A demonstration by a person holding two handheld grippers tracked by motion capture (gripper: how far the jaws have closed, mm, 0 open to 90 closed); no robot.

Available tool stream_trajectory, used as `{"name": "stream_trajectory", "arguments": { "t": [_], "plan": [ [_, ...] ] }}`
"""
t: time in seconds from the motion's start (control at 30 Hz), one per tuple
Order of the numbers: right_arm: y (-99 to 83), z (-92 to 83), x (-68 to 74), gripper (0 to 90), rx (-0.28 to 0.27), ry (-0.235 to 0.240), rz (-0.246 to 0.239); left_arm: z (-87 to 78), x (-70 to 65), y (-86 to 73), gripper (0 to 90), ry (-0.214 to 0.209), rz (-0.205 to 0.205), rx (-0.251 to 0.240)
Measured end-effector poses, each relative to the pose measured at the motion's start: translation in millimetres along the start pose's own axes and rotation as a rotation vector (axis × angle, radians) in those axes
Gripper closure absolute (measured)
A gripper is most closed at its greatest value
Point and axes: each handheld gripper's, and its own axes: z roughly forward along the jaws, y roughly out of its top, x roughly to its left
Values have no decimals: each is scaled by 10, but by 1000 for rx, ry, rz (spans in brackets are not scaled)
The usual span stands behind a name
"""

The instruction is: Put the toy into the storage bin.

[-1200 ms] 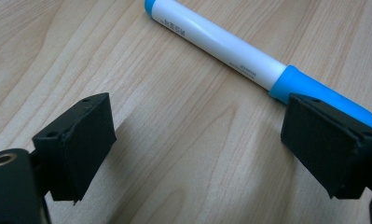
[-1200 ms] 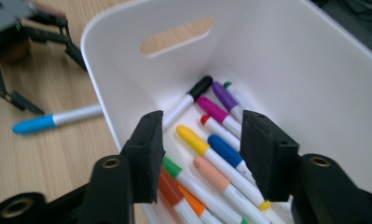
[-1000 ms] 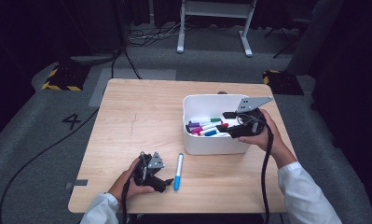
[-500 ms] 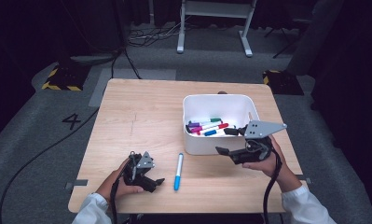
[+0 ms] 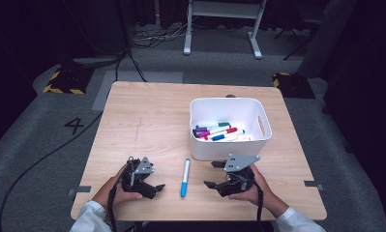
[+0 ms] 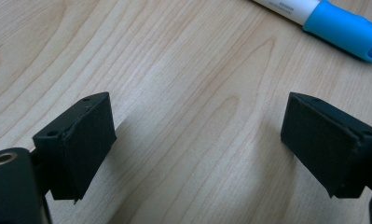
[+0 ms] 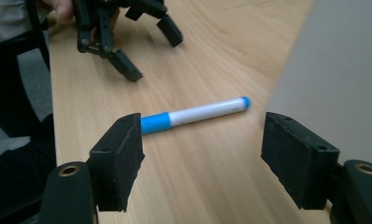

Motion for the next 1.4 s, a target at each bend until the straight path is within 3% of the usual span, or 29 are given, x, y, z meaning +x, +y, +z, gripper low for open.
{"name": "stream_trajectory", "arguments": {
  "t": [0.17,0.33,0.5,0.57,0.63,0.67,0.83,0.9,1.17,1.4],
  "plan": [
    [-45,341,92,278,26,18,25,1,-1,0,100,-2,-3,0],
    [-20,577,176,255,13,28,46,5,7,5,95,0,1,1],
    [-32,819,231,244,44,-30,46,5,7,7,95,0,-1,3],
    [-50,900,226,245,67,-34,52,6,7,7,95,0,0,3],
    [-86,961,222,249,81,-74,48,6,8,7,94,0,1,2],
    [-107,982,208,256,93,-56,58,6,7,7,94,0,0,3],
    [-165,892,147,340,119,-92,39,8,6,10,92,1,-3,5],
    [-239,804,76,443,110,-79,61,9,6,11,91,1,-3,5],
    [-493,453,-146,686,90,-68,47,24,13,24,81,-2,-2,4],
    [-534,384,-321,736,93,-52,44,32,2,34,80,16,-20,5]
  ]
}}
